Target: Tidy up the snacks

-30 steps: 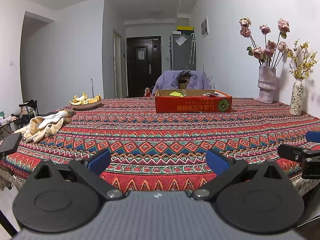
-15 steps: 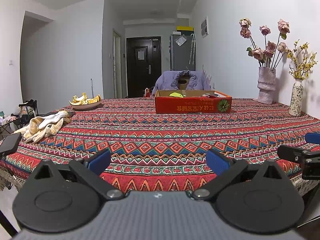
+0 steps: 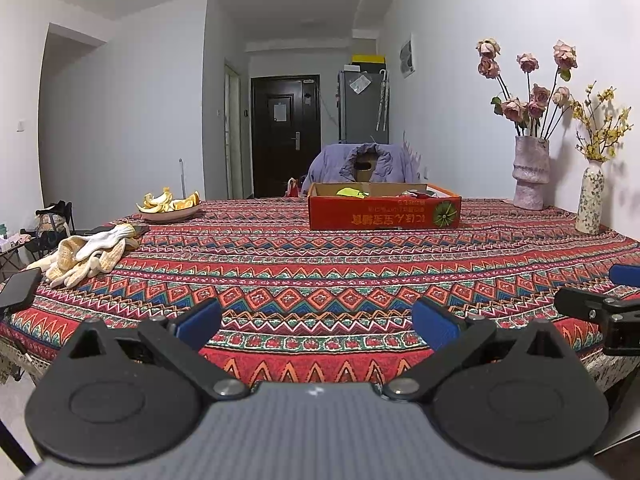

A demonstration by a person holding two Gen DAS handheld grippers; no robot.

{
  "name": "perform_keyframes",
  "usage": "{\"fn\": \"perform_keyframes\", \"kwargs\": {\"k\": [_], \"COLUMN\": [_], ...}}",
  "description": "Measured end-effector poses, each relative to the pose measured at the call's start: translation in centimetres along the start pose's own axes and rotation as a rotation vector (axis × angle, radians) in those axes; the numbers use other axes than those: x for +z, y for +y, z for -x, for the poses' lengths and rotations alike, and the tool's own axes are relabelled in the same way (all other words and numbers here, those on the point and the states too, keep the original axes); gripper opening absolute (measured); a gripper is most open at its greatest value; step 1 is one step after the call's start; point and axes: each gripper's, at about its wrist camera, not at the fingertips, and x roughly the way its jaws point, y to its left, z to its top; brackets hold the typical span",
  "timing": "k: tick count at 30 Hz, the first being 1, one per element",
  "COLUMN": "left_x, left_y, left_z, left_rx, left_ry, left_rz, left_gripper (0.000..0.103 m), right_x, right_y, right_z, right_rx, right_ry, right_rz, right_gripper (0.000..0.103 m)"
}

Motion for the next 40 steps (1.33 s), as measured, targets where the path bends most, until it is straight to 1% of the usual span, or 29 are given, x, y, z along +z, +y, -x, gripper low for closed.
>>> {"fn": "perform_keyframes", "kwargs": {"k": [8,35,38,40], "left_x": [0.27,0.16,0.11,-0.07], "left_y": [0.44,-0.17,-0.11,-0.06], "left_z": [-0.09,0.35,0.27,-0.02], "left_rx": [-0.006,0.019,0.015,-0.001], "left_ry": [0.013,-0.016,-0.018,-0.014], "left_rz": [0.031,0.008,0.01,0.017], "left_gripper": [0.103,0.103,0.103,0.103], "right_x": [0.06,-0.36,-0.44,-0.56], "right_y": [-0.02,-0.12,-0.15,-0.14], "right_z": [0.0,0.14,0.09,-0.05], "right_rx": [0.006,-0.008,-0.012,-0.015], "right_ry": [0.001,0.005,0.005,0.005], "right_rz": [-0.006,-0.013,-0.013,-0.013], "right_gripper": [0.103,0.103,0.103,0.103]}}
